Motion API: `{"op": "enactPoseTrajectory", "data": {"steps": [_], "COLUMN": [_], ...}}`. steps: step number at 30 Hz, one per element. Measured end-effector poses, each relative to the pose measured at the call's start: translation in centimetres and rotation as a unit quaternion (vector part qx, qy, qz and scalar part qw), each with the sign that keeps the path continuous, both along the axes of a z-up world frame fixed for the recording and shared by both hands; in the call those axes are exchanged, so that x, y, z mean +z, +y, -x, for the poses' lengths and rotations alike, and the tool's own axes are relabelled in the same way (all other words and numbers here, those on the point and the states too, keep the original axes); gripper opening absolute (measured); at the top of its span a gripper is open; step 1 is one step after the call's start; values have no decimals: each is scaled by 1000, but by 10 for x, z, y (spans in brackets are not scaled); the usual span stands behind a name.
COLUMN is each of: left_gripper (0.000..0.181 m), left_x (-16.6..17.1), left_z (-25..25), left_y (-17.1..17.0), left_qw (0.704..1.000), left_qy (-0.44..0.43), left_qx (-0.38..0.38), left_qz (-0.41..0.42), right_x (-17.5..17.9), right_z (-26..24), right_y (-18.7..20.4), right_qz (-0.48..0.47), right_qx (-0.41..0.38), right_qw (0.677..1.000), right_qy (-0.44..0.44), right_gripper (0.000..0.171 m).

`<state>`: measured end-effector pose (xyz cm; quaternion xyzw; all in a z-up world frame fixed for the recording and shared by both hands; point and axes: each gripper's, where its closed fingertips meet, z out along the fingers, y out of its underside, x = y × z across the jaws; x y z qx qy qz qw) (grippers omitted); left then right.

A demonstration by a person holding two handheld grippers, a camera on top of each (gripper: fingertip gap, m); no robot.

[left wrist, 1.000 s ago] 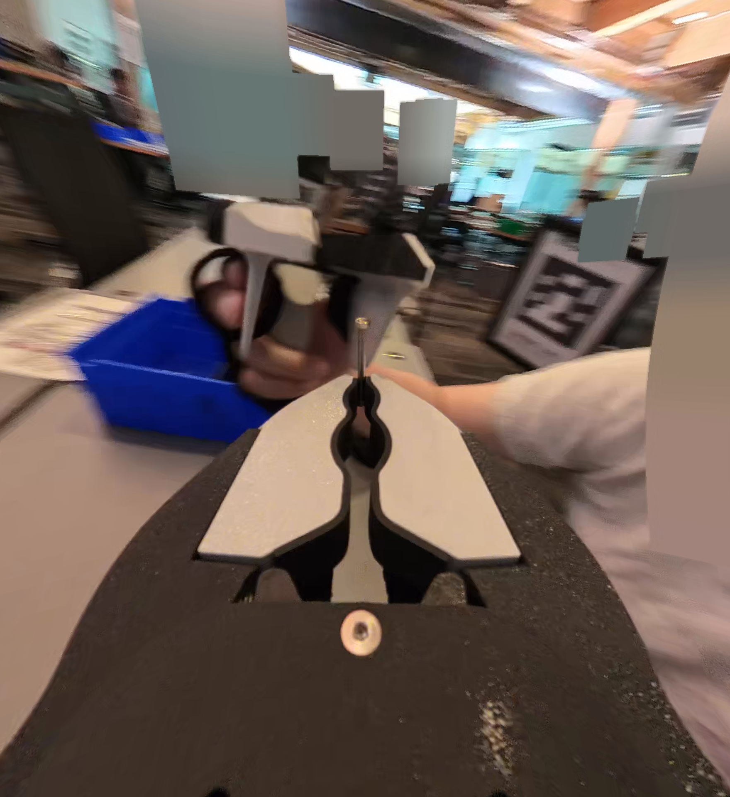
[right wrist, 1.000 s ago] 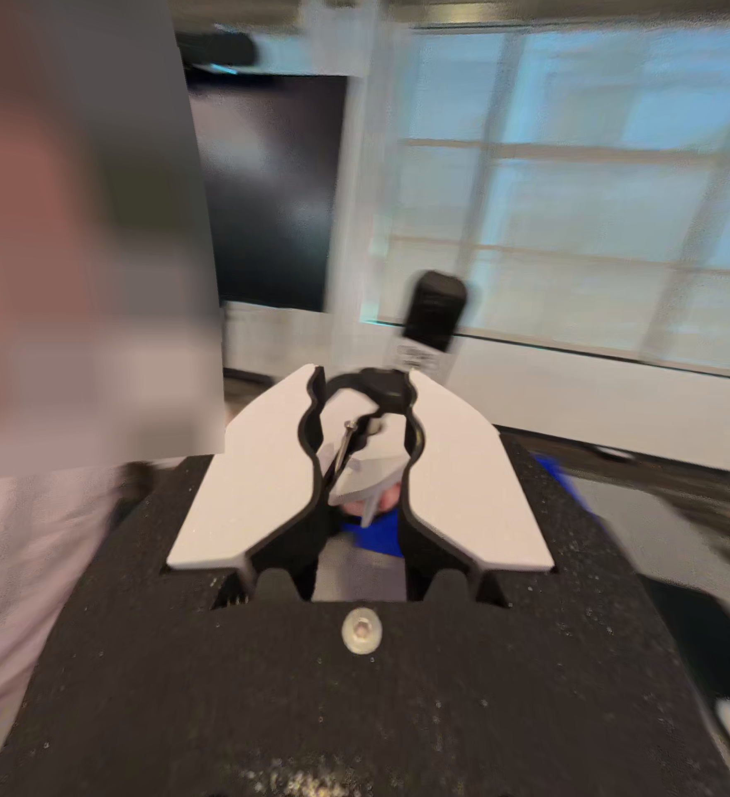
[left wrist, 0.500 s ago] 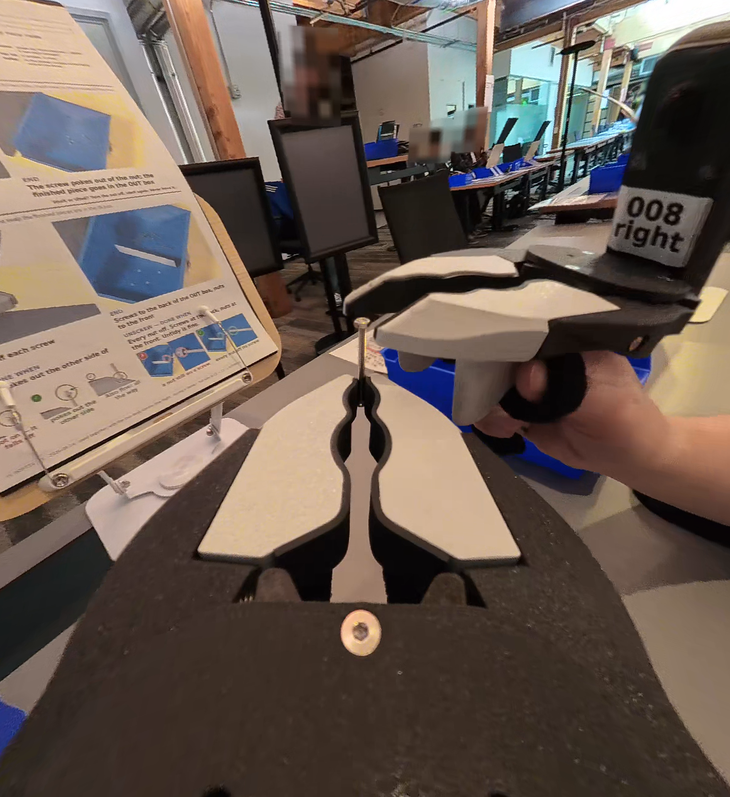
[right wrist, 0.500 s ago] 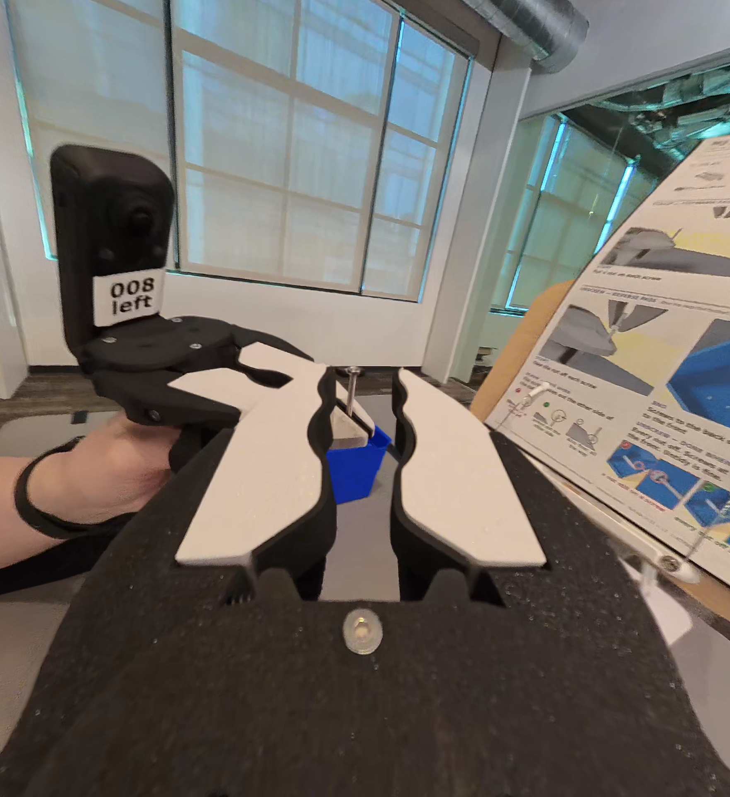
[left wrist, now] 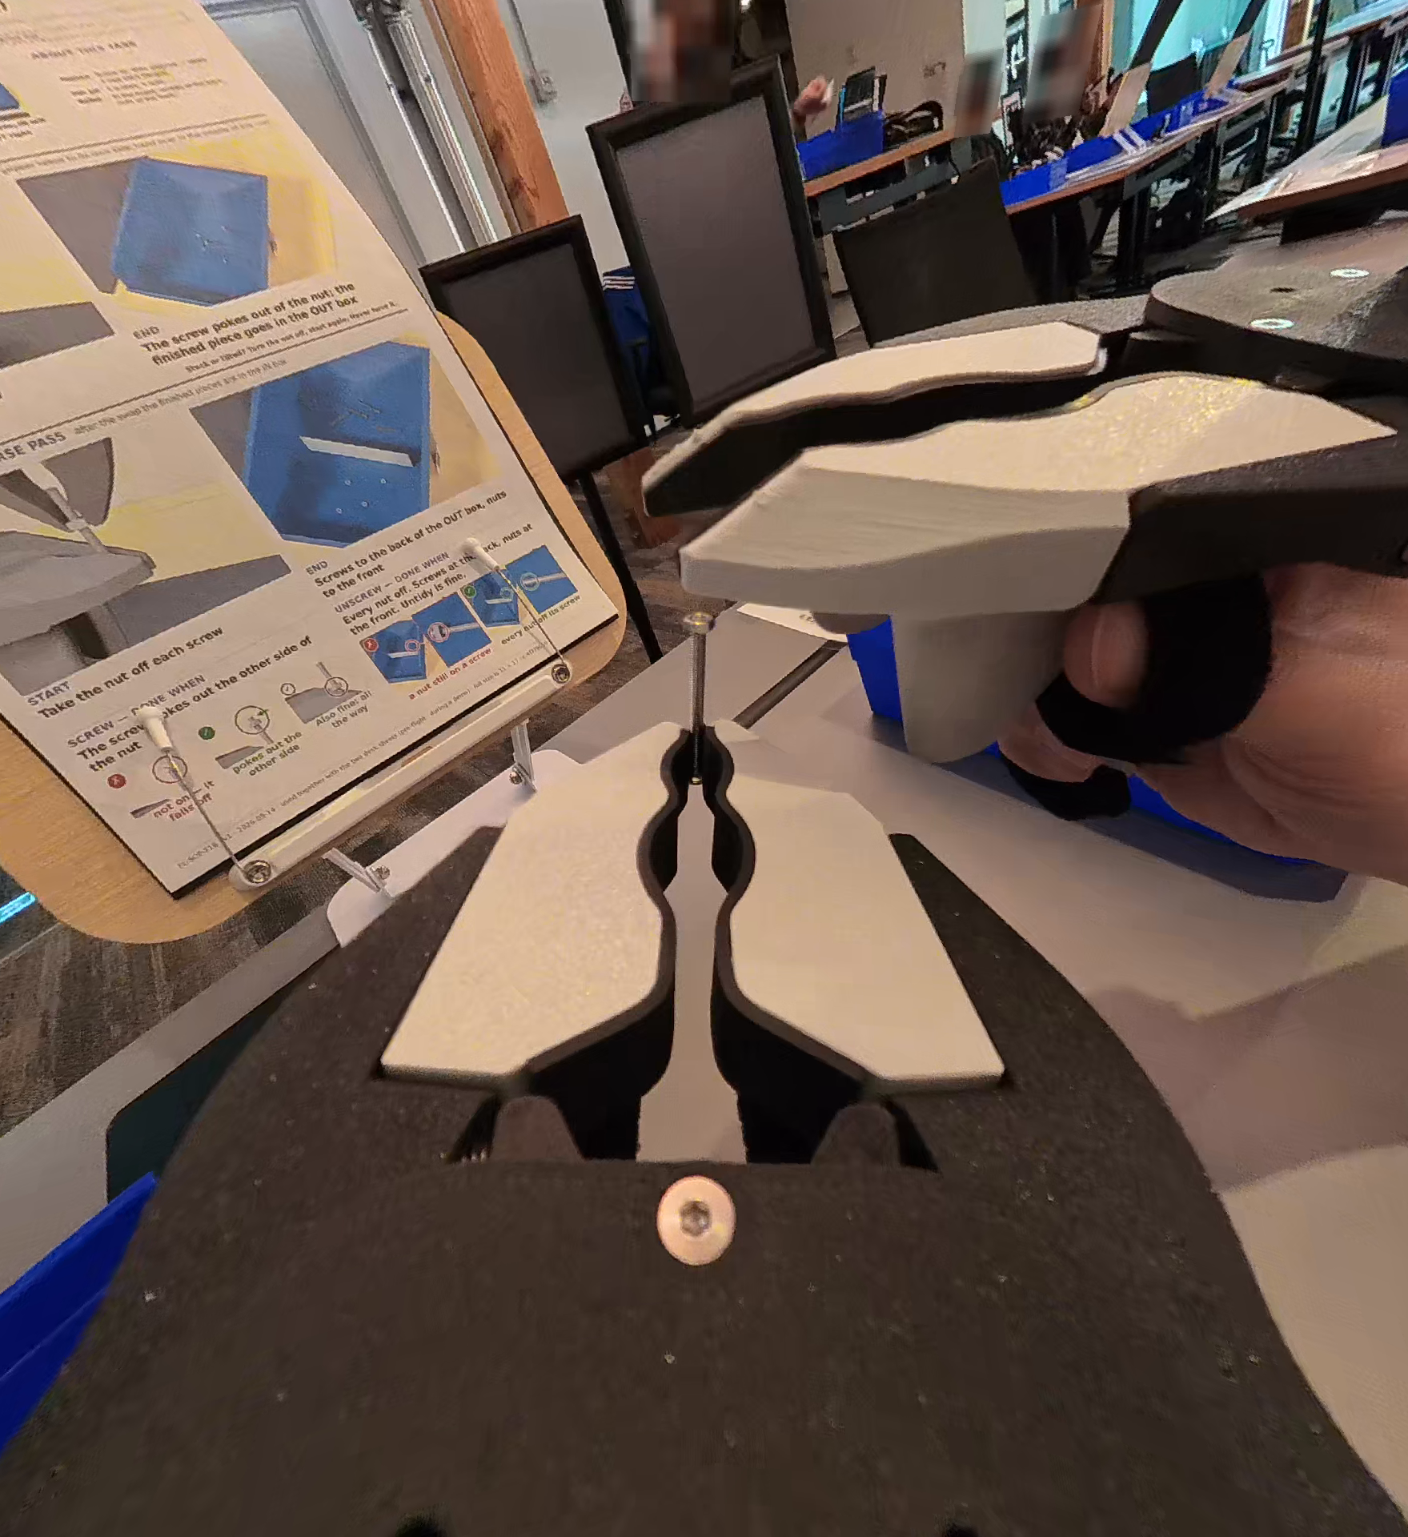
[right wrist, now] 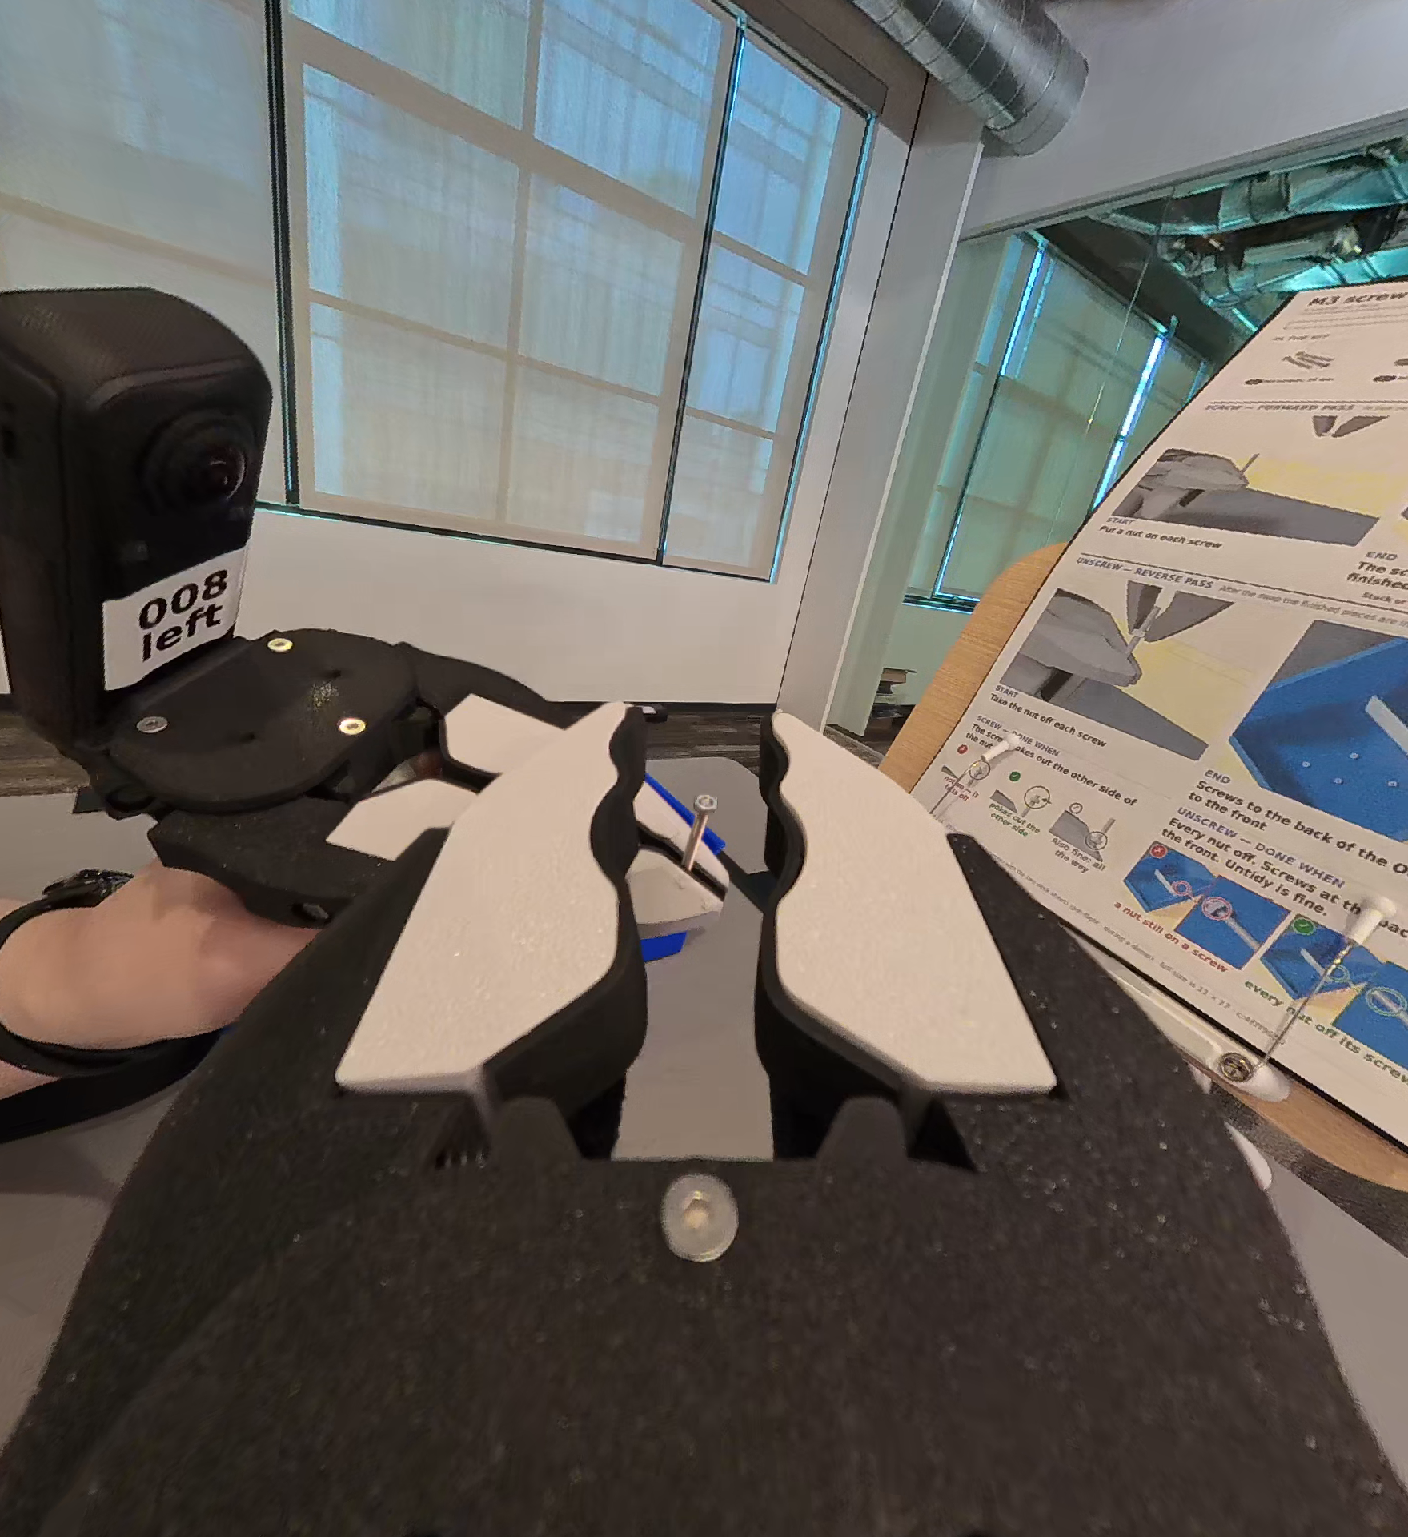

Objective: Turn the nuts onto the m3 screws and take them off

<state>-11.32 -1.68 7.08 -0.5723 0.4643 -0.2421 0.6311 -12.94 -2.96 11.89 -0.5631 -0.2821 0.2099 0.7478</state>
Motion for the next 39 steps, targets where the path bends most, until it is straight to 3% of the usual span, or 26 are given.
{"op": "enactPoseTrajectory", "data": {"steps": [26, 39], "left_gripper": [2, 2], "left_x": [-4, -14], "left_z": [3, 3], "left_y": [10, 15], "left_qw": [999, 999], "left_qy": [-9, 11], "left_qx": [30, 49], "left_qz": [13, -2], "right_x": [-17, -16], "right_z": [-2, -8], "right_y": [15, 18], "right_qz": [35, 52], "right_qx": [-17, -3], "right_qw": [999, 998], "right_qy": [-1, 26], "right_gripper": [20, 30]}}
